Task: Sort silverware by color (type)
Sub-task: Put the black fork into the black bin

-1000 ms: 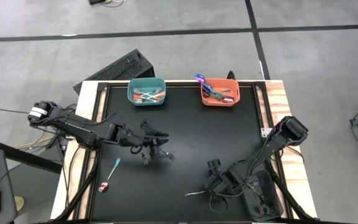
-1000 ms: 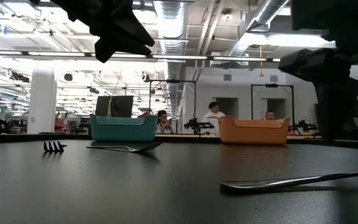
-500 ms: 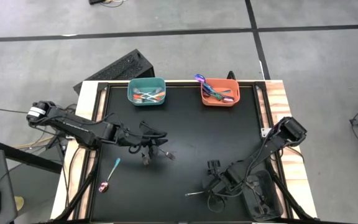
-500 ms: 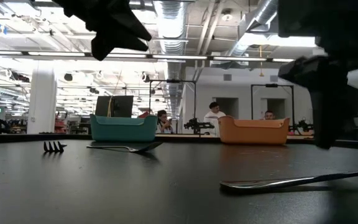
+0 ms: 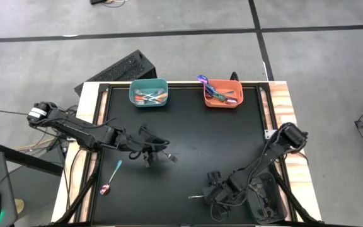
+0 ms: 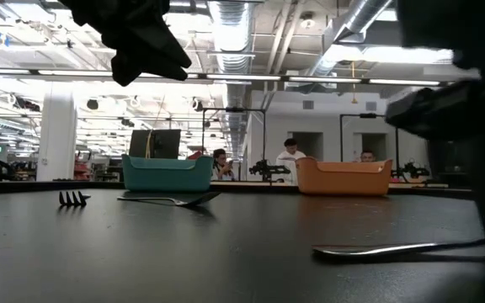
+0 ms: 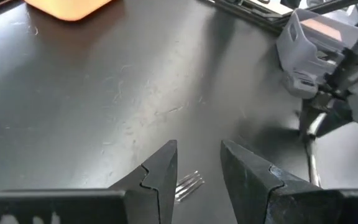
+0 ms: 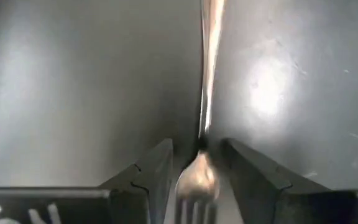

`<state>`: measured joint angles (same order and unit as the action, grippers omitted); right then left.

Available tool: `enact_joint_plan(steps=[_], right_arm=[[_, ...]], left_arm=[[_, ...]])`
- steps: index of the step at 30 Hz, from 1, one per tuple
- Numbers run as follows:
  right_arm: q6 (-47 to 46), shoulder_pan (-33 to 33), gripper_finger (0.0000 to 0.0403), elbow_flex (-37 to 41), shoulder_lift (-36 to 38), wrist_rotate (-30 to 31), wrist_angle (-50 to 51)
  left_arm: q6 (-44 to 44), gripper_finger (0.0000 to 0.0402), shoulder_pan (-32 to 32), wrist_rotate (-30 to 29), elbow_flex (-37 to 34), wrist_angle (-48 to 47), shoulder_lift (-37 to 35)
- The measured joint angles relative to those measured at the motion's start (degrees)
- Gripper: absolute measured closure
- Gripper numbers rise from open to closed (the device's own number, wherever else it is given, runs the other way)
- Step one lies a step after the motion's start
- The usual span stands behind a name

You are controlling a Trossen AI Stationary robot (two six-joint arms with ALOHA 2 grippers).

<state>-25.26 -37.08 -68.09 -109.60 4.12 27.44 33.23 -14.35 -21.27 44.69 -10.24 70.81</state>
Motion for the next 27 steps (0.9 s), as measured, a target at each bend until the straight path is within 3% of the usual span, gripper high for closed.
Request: enact_joint_plan(steps=[9, 16, 21, 27], right_arm=[[-0.24, 1.62, 0.0260, -1.41, -2.97, 1.43, -0.75], [-5.55, 3.43, 0.0386, -4.31, -2.90, 3.76, 8.87], [-10.83, 5.96, 0.0394, -5.45, 0.27, 6.96, 11.01], [-18.34, 8.19, 0.0398, -5.90, 10.22, 11.69, 15.91]], left_arm=[[-0.13, 0.0292, 0.00, 1.51, 0.00, -1.24, 0.00], [-0.04, 0.0292, 0.02, 0.77, 0.00, -1.38, 0.00], [-0.34, 0.0292, 0.25, -0.86, 0.00, -1.26, 0.00], [-0.46, 0.0292, 1.44, -1.02, 0.00, -1.06, 0.00]])
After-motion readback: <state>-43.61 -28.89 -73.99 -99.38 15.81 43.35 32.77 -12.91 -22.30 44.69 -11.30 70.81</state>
